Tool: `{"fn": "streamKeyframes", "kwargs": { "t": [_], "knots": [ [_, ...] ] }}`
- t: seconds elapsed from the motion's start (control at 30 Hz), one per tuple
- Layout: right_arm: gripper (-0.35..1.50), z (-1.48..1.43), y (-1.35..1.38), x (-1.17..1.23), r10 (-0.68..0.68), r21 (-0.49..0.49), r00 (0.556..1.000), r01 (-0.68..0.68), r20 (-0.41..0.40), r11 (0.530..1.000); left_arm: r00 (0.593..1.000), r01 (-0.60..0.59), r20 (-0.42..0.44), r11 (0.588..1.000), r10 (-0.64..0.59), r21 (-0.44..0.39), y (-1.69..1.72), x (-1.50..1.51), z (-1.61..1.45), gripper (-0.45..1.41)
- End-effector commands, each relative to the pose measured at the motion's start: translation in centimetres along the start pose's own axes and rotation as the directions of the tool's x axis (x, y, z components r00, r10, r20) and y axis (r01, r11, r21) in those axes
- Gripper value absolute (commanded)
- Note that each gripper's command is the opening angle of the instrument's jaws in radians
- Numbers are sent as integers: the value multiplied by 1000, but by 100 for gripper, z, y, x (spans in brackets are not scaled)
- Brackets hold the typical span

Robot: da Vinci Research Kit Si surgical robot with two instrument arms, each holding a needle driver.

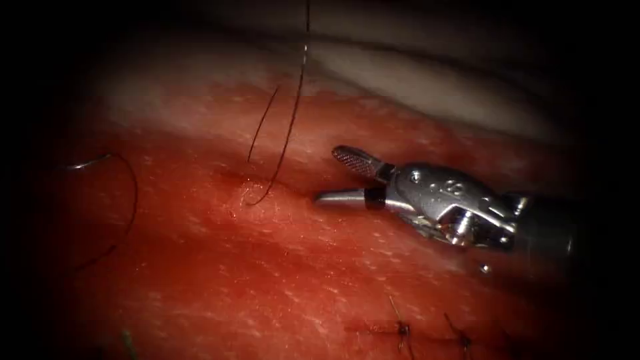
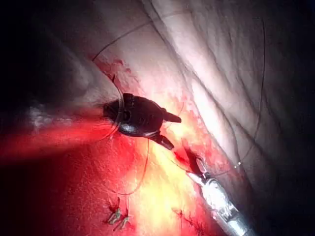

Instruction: Wound Closure

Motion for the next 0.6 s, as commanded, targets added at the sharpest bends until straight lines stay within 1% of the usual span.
{"fn": "streamKeyframes", "kwargs": {
  "t": [0.03,0.07,0.2,0.23,0.27,0.33,0.37,0.4,0.43,0.47,0.5,0.53,0.57,0.6],
  "knots": [
    [71,11,2,3,-2,3,1000,2,-4,1000,1000,-10,-12,1000,10,-19,5,-11,27,73],
    [73,11,2,3,-8,3,1000,8,-4,1000,1000,-24,-11,999,24,-21,5,-21,48,73],
    [74,12,1,3,-14,6,1000,14,-3,1000,999,-52,15,999,53,-13,-6,-48,80,73],
    [74,12,1,3,-14,6,1000,14,-3,1000,999,-49,16,999,49,-10,-11,-57,88,73],
    [74,12,2,3,-14,5,1000,14,-3,1000,999,-39,13,999,39,-5,-22,-72,102,73],
    [74,13,3,4,-14,4,1000,14,-4,1000,999,-39,12,999,39,3,-33,-85,112,73],
    [74,14,4,4,-14,3,1000,14,-4,1000,998,-53,24,998,52,26,-45,-99,123,72],
    [74,14,4,4,-14,3,1000,14,-4,1000,998,-53,24,998,52,26,-45,-99,123,72],
    [74,16,6,5,-13,2,1000,13,-4,1000,998,-58,32,998,57,30,-50,-105,128,72],
    [74,18,8,6,-13,5,1000,13,-4,1000,996,-73,44,997,71,39,-61,-121,140,72],
    [74,20,10,6,-12,6,1000,12,-4,1000,996,-80,46,996,78,42,-65,-128,145,72],
    [74,28,16,9,-11,13,1000,11,-5,1000,993,-101,69,994,98,48,-79,-150,162,72],
    [74,32,18,10,-11,11,1000,11,-6,1000,992,-107,77,993,103,49,-82,-156,167,72],
    [66,40,23,10,53,6,999,-53,-9,999,990,-121,86,991,116,54,-89,-170,176,71]
  ]
}}
